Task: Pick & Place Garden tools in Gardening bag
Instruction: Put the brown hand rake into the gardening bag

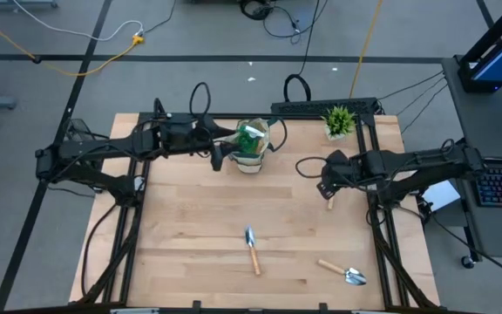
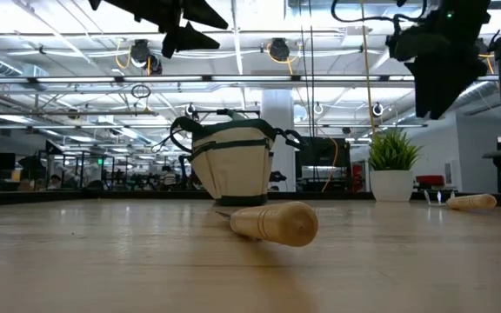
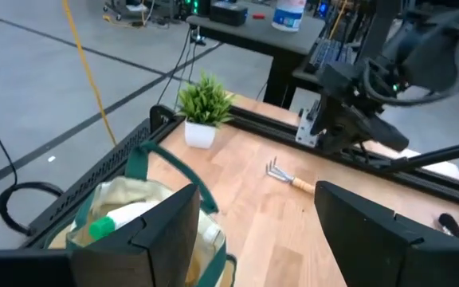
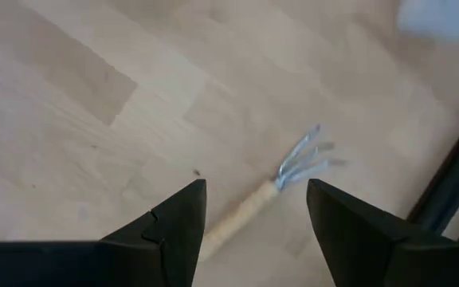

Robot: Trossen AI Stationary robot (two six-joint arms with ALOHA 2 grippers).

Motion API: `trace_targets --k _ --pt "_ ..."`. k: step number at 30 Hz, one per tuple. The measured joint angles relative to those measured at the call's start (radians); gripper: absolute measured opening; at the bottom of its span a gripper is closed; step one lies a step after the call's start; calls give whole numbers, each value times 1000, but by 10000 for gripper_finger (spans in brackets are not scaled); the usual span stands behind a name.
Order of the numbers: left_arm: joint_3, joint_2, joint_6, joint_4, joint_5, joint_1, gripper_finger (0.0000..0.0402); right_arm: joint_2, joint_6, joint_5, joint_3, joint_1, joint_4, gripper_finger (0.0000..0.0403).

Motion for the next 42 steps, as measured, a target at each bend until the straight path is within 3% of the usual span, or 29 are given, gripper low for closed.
trace_targets --k 6,14,22,28,33,42 --pt "0 0 7 -36 0 0 257 0 110 -118 0 -54 -46 210" --pt "-43 1 -7 9 0 0 257 0 -10 -144 0 -64 -116 210" --pt "-107 1 -55 75 -1 -5 257 0 -692 -148 0 -50 -138 210" --pt "-107 1 -60 76 -3 -13 257 0 -1068 -147 0 -49 -122 210" --pt "-108 1 -60 94 -3 -13 257 0 -1241 -149 -1 -49 -116 210" --pt "-108 0 -61 108 -3 -13 257 5 -1361 -228 -38 -15 5 210"
